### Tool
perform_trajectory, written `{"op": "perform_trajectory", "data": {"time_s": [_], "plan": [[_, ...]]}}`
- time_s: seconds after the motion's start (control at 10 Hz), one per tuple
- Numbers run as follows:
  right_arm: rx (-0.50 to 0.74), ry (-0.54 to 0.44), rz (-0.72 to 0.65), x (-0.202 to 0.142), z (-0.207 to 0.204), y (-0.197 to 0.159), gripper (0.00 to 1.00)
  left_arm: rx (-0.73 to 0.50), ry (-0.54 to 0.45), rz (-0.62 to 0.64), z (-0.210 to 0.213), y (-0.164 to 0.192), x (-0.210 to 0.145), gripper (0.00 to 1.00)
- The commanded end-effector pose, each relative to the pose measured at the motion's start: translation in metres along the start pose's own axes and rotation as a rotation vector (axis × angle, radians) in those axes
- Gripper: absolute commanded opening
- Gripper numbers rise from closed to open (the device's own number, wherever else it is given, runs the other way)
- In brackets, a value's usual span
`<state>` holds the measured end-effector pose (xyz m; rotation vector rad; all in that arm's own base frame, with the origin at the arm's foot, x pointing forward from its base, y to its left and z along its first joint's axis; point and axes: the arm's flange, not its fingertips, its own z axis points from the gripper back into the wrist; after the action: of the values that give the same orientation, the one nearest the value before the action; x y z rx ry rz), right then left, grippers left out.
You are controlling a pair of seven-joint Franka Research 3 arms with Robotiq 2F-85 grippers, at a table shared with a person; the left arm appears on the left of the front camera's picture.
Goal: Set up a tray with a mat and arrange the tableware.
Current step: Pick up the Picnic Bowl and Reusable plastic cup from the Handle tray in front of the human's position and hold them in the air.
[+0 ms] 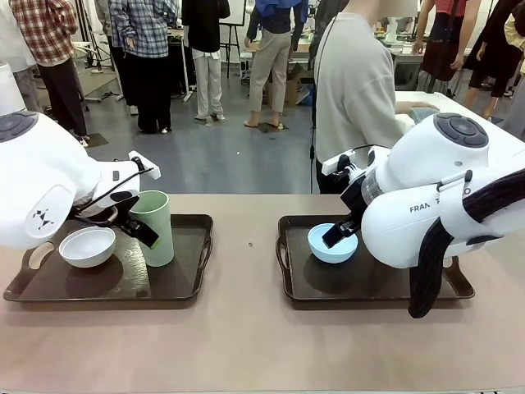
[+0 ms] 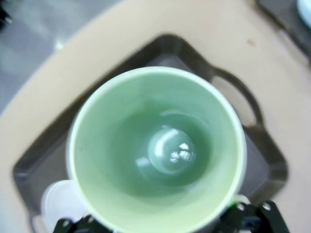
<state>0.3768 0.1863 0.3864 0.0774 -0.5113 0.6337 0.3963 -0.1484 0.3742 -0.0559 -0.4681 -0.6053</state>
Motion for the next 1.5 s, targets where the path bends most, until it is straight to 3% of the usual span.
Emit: {"op": "perform_trajectory", "data": {"time_s": [0.0, 0.2, 0.3, 0.5, 0.6, 0.7, 0.8, 1.1, 1.2, 1.4], "plan": [[0.041, 0.181, -0.17, -0.026, 0.041, 0.019, 1.0, -0.128, 0.136, 0.0, 0.052, -0.015, -0.051, 1.0], [-0.011, 0.322, -0.223, -0.074, 0.075, 0.035, 1.0, -0.148, 0.195, 0.064, 0.084, -0.029, -0.081, 1.0], [-0.04, 0.388, -0.252, -0.099, 0.089, 0.044, 1.0, -0.097, 0.238, 0.112, 0.101, -0.037, -0.094, 1.0], [-0.047, 0.526, -0.294, -0.151, 0.096, 0.06, 1.0, -0.065, 0.265, 0.214, 0.116, -0.054, -0.125, 1.0], [-0.04, 0.531, -0.307, -0.16, 0.091, 0.062, 1.0, -0.066, 0.291, 0.247, 0.119, -0.061, -0.133, 1.0], [-0.1, 0.546, -0.267, -0.153, 0.082, 0.058, 1.0, -0.034, 0.293, 0.239, 0.125, -0.067, -0.133, 1.0], [-0.058, 0.54, -0.282, -0.068, 0.11, 0.048, 1.0, -0.084, 0.284, 0.199, 0.138, -0.029, -0.043, 1.0], [-0.058, 0.54, -0.282, -0.068, 0.11, 0.048, 1.0, -0.069, 0.293, 0.211, 0.15, -0.038, -0.047, 1.0], [-0.071, 0.552, -0.276, -0.071, 0.115, 0.05, 1.0, -0.095, 0.299, 0.225, 0.142, -0.018, -0.044, 1.0], [0.057, 0.444, -0.435, -0.091, 0.155, -0.008, 1.0, -0.214, 0.206, 0.318, 0.17, 0.019, -0.062, 1.0]]}}
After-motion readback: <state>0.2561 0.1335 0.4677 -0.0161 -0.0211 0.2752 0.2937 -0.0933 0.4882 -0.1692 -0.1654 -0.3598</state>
